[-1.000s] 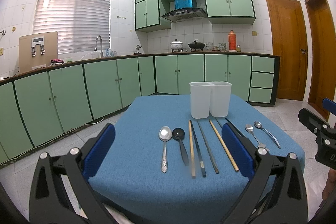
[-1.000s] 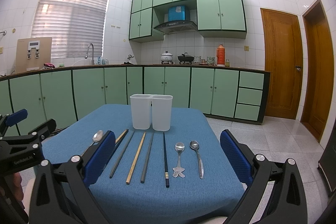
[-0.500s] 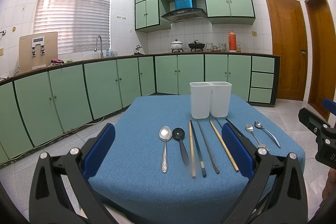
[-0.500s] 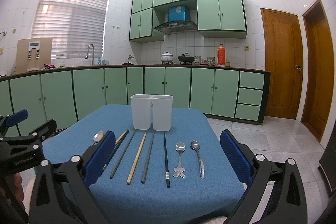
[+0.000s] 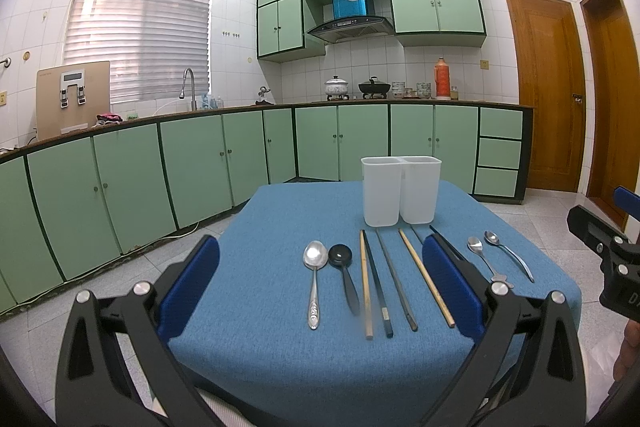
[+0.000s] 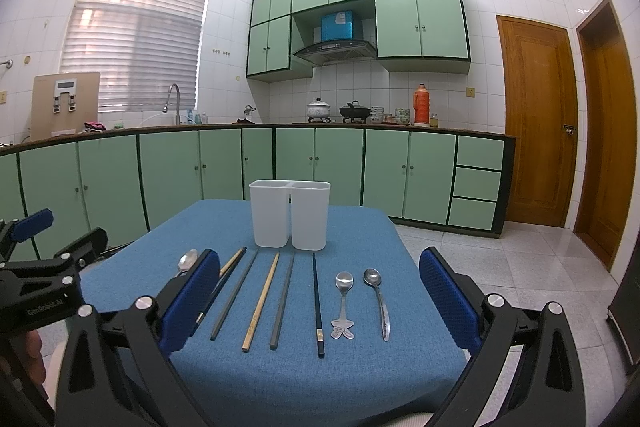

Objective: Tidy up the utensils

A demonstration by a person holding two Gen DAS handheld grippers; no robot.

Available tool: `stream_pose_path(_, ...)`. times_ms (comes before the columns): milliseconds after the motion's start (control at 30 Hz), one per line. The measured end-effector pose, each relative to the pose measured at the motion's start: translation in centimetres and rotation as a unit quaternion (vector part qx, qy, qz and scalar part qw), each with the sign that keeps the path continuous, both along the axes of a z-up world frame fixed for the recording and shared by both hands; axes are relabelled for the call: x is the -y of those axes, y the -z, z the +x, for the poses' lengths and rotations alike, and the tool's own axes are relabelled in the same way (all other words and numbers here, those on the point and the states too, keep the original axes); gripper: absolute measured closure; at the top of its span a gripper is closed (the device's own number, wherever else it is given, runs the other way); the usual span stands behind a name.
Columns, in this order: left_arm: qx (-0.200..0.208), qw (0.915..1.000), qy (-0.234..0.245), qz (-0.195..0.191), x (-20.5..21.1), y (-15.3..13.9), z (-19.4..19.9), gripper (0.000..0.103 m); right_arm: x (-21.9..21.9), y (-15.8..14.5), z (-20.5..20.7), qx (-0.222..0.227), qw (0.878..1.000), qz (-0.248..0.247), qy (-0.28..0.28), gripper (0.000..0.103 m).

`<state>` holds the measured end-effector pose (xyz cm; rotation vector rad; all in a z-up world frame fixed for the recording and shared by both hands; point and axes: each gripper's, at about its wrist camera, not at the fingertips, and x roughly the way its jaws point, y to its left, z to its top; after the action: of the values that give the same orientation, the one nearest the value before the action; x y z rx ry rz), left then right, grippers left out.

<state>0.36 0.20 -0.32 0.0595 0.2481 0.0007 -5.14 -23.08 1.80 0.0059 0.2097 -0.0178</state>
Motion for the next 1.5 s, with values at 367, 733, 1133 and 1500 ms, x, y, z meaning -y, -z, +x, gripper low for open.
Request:
stream_pose_path(367, 0.000, 1.0000, 0.000, 0.000, 0.0, 0.0, 0.0, 0.005, 0.0, 0.0, 0.0, -0.001, 1.000, 0.001, 0.000, 0.006)
stream_pose_path(733, 0.000, 1.0000, 0.000, 0.000, 0.0, 0.0, 0.0, 0.005, -0.1, -0.1, 0.0, -0.002, 1.000, 0.001, 0.000, 0.006)
stream_pose_path(1133, -0.001, 1.0000, -0.002, 0.001, -0.6, -0.3, 0.0, 0.005, 0.2, 0.0, 0.0, -0.003, 1.000, 0.000, 0.000, 0.006)
stream_pose_path(1500, -0.065, 0.9976, -0.024, 0.005, -3.4, 0.0, 6.8, 0.005, 2.1, 1.5, 6.3, -0.038, 0.999, -0.003, 0.010, 0.006)
